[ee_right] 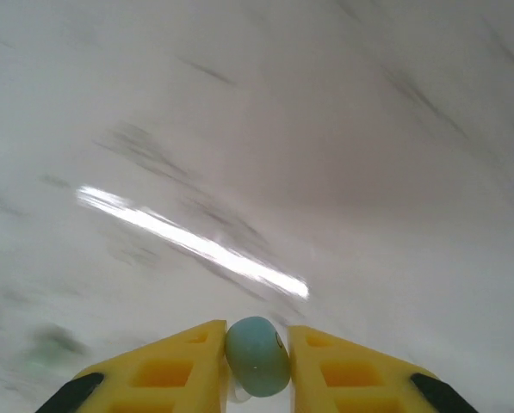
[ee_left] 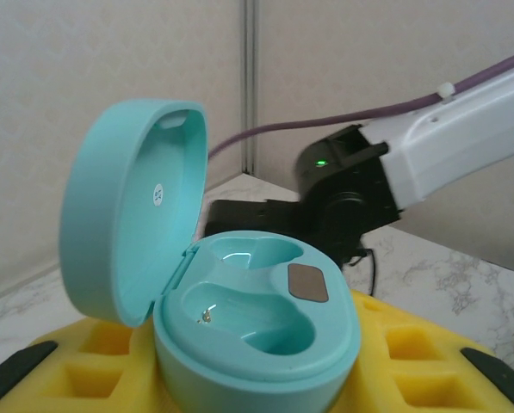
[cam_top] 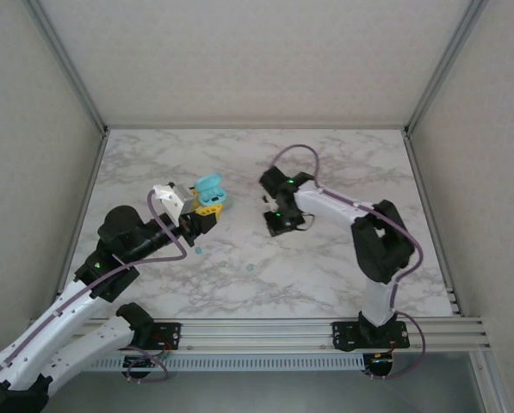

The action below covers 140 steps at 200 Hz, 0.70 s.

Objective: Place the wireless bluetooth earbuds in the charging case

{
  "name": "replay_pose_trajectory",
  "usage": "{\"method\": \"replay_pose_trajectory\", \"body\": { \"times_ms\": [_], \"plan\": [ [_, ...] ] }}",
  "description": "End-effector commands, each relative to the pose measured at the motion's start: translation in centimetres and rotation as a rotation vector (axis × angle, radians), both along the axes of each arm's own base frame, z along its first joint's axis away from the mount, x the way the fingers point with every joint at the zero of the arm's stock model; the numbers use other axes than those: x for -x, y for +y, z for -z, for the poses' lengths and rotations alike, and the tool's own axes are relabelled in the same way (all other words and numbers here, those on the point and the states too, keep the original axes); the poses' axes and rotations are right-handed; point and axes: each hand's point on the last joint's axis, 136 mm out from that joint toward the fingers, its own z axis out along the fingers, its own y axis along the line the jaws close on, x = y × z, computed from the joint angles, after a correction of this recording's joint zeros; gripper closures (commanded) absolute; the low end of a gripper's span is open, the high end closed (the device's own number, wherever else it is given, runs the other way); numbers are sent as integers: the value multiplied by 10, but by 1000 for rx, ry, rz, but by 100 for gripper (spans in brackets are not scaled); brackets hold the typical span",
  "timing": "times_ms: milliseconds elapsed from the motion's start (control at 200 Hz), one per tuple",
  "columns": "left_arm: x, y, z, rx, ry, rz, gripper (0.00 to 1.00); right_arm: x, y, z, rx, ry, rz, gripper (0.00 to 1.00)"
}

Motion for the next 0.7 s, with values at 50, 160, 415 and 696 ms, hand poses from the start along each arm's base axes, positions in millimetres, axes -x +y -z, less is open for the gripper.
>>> {"method": "replay_pose_trajectory", "body": {
  "times_ms": [50, 160, 415, 696],
  "plan": [
    [4, -4, -24, 61, -41, 33, 86, 17, -56, 22, 60, 23, 189, 76],
    [3, -7, -23, 61, -35, 47, 86, 25, -73, 33, 79, 47, 244, 76],
    [3, -6, -23, 59, -28, 44, 86, 27, -61, 47, 7, 100, 276, 69],
    [2, -8, -20, 57, -18, 44, 86, 27, -49, 29, -73, 100, 284, 64]
  ]
}}
